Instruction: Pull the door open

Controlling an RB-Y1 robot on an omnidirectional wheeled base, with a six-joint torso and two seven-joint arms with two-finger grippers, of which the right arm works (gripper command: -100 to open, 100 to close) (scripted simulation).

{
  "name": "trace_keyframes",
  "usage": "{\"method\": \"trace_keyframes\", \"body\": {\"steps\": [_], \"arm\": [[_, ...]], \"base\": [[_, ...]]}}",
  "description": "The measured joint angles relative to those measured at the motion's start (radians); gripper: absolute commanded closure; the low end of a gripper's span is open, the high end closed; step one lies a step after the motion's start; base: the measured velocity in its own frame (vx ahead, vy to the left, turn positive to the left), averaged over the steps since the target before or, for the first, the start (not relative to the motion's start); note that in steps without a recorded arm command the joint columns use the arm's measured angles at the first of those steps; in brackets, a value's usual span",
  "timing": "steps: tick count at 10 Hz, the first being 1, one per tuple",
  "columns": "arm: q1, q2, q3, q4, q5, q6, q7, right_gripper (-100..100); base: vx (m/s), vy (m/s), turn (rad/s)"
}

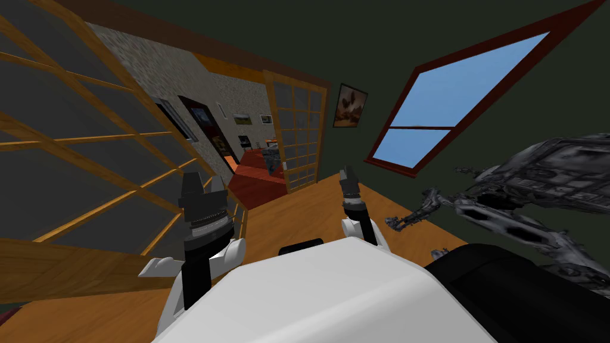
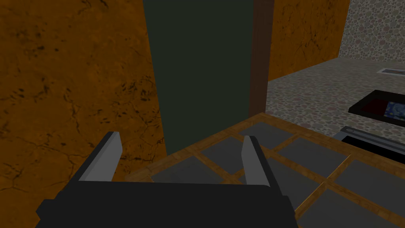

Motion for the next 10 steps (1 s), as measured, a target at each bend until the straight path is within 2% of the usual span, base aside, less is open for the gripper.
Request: {"method": "trace_keyframes", "body": {"steps": [7,10], "arm": [[-0.008,-0.044,-0.062,0.139,0.051,-0.067,0.093,-100],[-0.019,-0.051,-0.082,0.205,0.083,-0.092,0.148,-100]], "base": [[0.156,0.053,0.069],[0.132,0.06,0.069]]}}
